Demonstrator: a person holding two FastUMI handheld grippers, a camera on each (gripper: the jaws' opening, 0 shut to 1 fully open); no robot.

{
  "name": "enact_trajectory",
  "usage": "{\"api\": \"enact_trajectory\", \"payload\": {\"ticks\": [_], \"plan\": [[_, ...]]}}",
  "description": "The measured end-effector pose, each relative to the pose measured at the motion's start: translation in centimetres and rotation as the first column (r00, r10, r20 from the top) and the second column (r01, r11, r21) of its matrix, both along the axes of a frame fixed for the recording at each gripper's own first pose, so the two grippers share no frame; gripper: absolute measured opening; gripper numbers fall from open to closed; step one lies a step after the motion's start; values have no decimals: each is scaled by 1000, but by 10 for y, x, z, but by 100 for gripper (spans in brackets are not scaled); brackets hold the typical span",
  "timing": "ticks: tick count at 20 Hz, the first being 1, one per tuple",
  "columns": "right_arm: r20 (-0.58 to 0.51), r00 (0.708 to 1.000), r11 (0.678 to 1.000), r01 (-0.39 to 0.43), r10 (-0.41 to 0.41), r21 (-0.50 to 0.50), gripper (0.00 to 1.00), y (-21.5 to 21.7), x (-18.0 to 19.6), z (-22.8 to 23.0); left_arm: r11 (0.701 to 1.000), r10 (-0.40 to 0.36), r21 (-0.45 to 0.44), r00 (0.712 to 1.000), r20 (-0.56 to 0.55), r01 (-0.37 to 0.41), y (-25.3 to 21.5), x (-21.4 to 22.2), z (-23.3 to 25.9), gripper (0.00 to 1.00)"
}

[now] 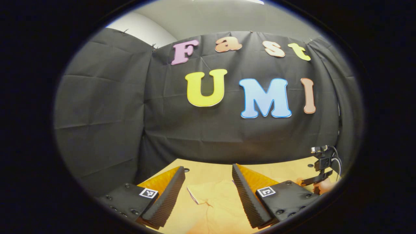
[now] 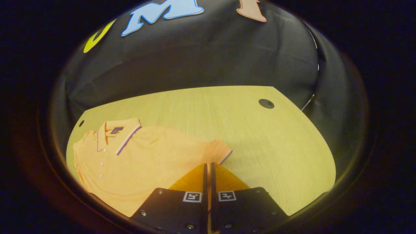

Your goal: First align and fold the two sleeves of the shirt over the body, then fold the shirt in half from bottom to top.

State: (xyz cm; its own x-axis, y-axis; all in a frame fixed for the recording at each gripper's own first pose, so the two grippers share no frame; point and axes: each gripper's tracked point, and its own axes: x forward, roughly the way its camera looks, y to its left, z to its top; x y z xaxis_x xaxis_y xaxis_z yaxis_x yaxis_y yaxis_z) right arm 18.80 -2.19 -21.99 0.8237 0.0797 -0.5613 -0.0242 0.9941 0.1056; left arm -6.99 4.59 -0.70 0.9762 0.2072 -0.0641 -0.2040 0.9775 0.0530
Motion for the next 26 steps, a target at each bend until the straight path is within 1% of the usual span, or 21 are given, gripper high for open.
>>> {"api": "enact_trajectory", "payload": {"ticks": [6, 8, 12, 15, 18, 21, 22, 24, 25, 26], "plan": [[101, 987, 992, -128, 128, -7, 4, 50, -10, 50, 1000, -9, -11, 1000, 2, 9, 1, 11, -7, 94], [102, 979, 985, -175, 175, -8, 4, 68, -13, 54, 1000, -17, -6, 1000, 12, 17, 0, 14, -5, 94], [81, 963, 965, -260, 256, 41, 4, 105, -18, 48, 1000, -10, -2, 1000, 25, 10, 8, 17, -6, 94], [51, 949, 950, -312, 310, 29, 4, 122, -24, 36, 1000, 2, -10, 1000, 25, -2, 16, 16, -11, 94], [13, 943, 943, -331, 331, 19, 4, 131, -26, 24, 1000, 18, -18, 1000, 24, -18, 24, 15, -15, 94], [-13, 938, 937, -346, 346, 42, 4, 139, -27, 17, 999, 32, -23, 999, 28, -32, 32, 12, -19, 94], [-17, 937, 936, -349, 350, 43, 7, 140, -28, 16, 999, 35, -24, 999, 29, -35, 34, 11, -20, 94], [-18, 934, 934, -357, 358, 31, 8, 140, -31, 17, 999, 38, -32, 999, 31, -37, 37, 12, -25, 94], [-19, 933, 933, -359, 360, 23, 13, 140, -31, 17, 999, 37, -38, 999, 30, -36, 38, 14, -27, 94], [-16, 930, 930, -366, 366, 21, 13, 141, -33, 18, 998, 34, -44, 999, 28, -33, 38, 15, -29, 94]]}}
